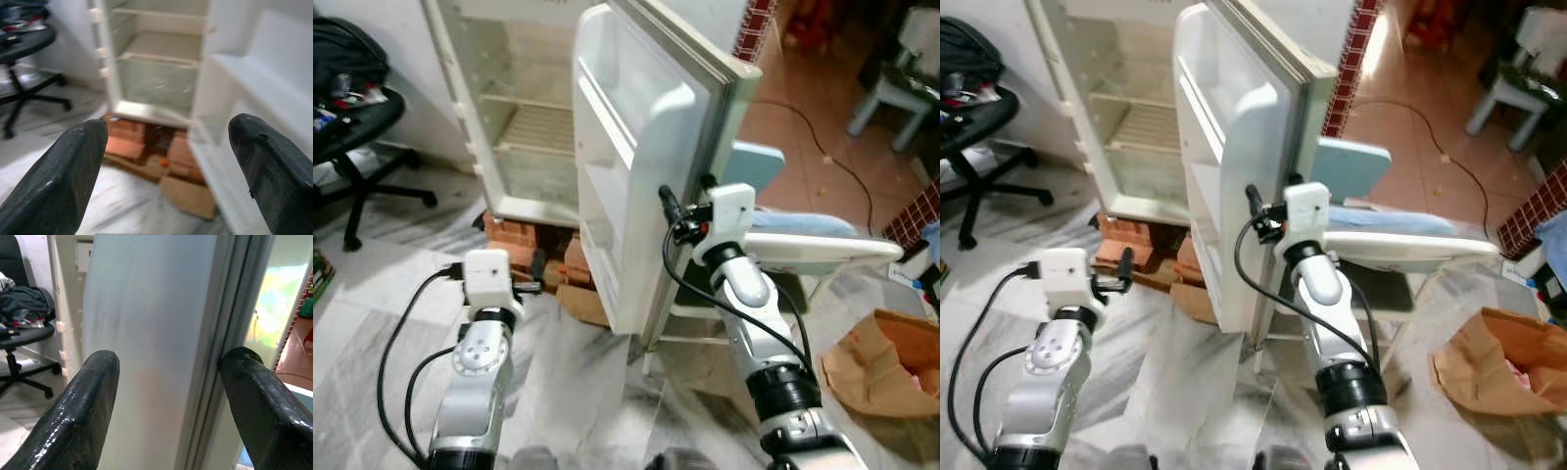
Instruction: Restocking fridge
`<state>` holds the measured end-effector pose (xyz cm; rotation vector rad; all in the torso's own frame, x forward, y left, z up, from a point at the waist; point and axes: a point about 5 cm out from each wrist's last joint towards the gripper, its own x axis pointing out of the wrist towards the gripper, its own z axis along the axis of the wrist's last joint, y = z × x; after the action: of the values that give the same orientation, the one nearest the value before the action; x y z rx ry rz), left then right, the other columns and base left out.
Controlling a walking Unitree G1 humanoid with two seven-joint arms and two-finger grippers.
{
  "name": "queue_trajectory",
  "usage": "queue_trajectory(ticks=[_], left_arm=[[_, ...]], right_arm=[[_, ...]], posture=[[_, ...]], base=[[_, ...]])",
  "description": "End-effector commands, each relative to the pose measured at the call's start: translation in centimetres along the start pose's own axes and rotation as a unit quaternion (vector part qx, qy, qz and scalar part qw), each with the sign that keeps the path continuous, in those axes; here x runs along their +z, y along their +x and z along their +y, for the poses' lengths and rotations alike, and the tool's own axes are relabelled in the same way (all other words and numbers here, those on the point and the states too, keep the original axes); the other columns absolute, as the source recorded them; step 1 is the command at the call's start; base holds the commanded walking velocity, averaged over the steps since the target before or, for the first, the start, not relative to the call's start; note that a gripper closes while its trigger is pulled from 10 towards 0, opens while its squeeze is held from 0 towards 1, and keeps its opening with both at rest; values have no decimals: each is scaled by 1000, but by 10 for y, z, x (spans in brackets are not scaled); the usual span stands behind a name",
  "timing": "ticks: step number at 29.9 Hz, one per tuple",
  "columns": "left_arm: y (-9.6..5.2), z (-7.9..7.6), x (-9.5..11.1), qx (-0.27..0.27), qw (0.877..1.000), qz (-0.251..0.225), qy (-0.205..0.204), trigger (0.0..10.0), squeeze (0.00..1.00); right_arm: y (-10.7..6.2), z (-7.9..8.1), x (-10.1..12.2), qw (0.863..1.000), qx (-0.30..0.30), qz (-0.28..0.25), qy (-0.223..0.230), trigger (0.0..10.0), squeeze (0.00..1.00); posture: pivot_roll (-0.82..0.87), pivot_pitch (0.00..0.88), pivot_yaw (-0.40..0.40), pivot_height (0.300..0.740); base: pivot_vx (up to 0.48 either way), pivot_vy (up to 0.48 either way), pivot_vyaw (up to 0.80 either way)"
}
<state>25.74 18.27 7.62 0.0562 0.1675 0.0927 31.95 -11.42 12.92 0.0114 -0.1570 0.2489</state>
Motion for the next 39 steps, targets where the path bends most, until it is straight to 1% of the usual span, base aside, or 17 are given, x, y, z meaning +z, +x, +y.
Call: queue_trajectory(ticks=[1, 7, 11, 12, 17, 21, 24, 28, 29, 30, 31, 32, 35, 36, 37, 38, 39], left_arm=[[-2, 3, -2, 6, 1000, 6, 0, 10000, 0], [-3, 2, -2, 4, 1000, 8, 2, 10000, 0], [-4, 2, -3, 4, 1000, 11, 3, 10000, 0], [-4, 3, -4, 4, 1000, 14, 4, 10000, 0], [-4, 3, -4, 1, 1000, 16, 6, 10000, 0], [-2, 2, -4, -2, 1000, 16, 8, 10000, 0], [-2, 1, -4, -2, 1000, 16, 8, 10000, 0], [-1, 1, -4, -3, 1000, 17, 9, 10000, 0], [-1, 1, -4, -4, 1000, 16, 9, 10000, 0], [0, 1, -4, -5, 1000, 16, 9, 10000, 0], [0, 1, -4, -5, 1000, 16, 9, 10000, 0], [0, 1, -4, -5, 1000, 16, 9, 10000, 0], [0, 0, -5, -9, 1000, 17, 11, 10000, 0], [0, 0, -5, -10, 1000, 17, 11, 10000, 0], [0, -1, -5, -14, 1000, 18, 14, 10000, 0], [0, -1, -5, -14, 1000, 18, 14, 10000, 0], [0, -2, -5, -17, 1000, 17, 17, 10000, 0]], right_arm=[[-7, -12, -7, 999, -35, 18, 5, 10000, 0], [-13, -15, -10, 999, -36, 25, 6, 10000, 0], [-19, -24, -17, 998, -1, 57, 11, 10000, 0], [-19, -32, -20, 998, -6, 69, -3, 10000, 0], [-6, -52, -9, 997, -37, 58, -22, 10000, 0], [7, -54, 0, 998, -45, 45, -17, 10000, 0], [19, -48, 8, 999, -28, 33, 0, 10000, 0], [30, -26, 13, 996, 46, 28, 70, 10000, 0], [31, -16, 17, 990, 82, 20, 109, 10000, 0], [31, 0, 25, 974, 145, 5, 172, 10000, 0], [28, 9, 31, 961, 185, -4, 204, 10000, 0], [28, 9, 31, 961, 185, -4, 204, 10000, 0], [16, 31, 44, 926, 277, -17, 257, 10000, 0], [12, 36, 46, 918, 295, -18, 265, 10000, 0], [6, 42, 43, 913, 313, -9, 262, 10000, 0], [6, 42, 43, 913, 313, -9, 262, 10000, 0], [3, 44, 35, 917, 307, 3, 254, 10000, 0]], posture=[[57, 76, -67, 740], [55, 75, -69, 740], [56, 76, -70, 740], [55, 76, -70, 740], [54, 73, -68, 740], [58, 68, -70, 740], [67, 64, -70, 740], [71, 62, -71, 740], [75, 61, -72, 740], [77, 60, -72, 740], [77, 60, -72, 740], [77, 60, -72, 740], [71, 61, -69, 740], [70, 62, -68, 740], [69, 63, -66, 740], [69, 63, -66, 740], [66, 65, -64, 740]], base=[[0, 0, 0], [0, 0, 0], [0, 0, 0], [0, 0, 0], [0, 0, 0], [0, 0, 0], [0, 0, 0], [0, 0, 0], [0, 0, 0], [0, 0, 0], [0, 0, 0], [0, 0, 0], [0, 0, 0], [0, 0, 0], [0, 0, 0], [0, 0, 0], [0, 0, 0]])
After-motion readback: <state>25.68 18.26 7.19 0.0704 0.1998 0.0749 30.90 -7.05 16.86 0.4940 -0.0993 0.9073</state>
